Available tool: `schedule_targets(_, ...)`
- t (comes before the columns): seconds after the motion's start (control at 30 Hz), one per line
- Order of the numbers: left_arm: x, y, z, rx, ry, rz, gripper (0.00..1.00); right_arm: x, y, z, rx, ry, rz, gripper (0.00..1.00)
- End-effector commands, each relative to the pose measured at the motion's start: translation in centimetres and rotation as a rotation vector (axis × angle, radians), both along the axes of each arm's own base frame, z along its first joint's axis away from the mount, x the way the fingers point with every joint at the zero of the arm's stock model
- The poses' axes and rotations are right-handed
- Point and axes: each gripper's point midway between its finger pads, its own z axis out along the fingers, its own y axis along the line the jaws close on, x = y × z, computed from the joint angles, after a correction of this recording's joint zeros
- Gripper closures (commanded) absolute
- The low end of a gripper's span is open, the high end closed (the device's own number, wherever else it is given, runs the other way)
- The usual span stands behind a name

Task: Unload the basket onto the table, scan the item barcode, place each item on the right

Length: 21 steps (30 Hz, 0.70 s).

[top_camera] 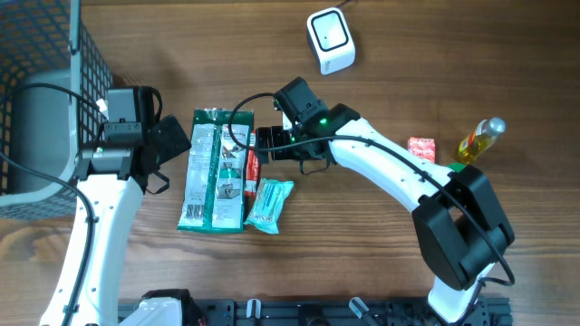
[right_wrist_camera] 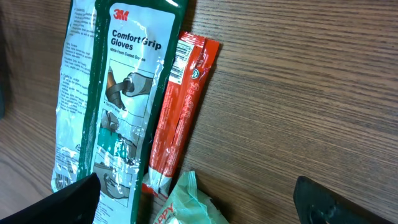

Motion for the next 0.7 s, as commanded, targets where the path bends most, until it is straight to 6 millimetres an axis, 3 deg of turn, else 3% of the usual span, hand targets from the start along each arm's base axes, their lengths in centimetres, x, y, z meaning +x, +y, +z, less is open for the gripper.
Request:
schedule_targets(0.0, 0.2, 0.34, 0.35, 0.006, -0.013, 0.021, 0.0, 0.17, -0.03, 1.11, 0.011, -0.025, -0.01, 0.0)
schedule_targets(0.67, 0.2, 0.34, 0.35, 0.006, -0.013, 0.021, 0.0, 0.17, -0.03, 1.11, 0.011, -0.025, -0.01, 0.0)
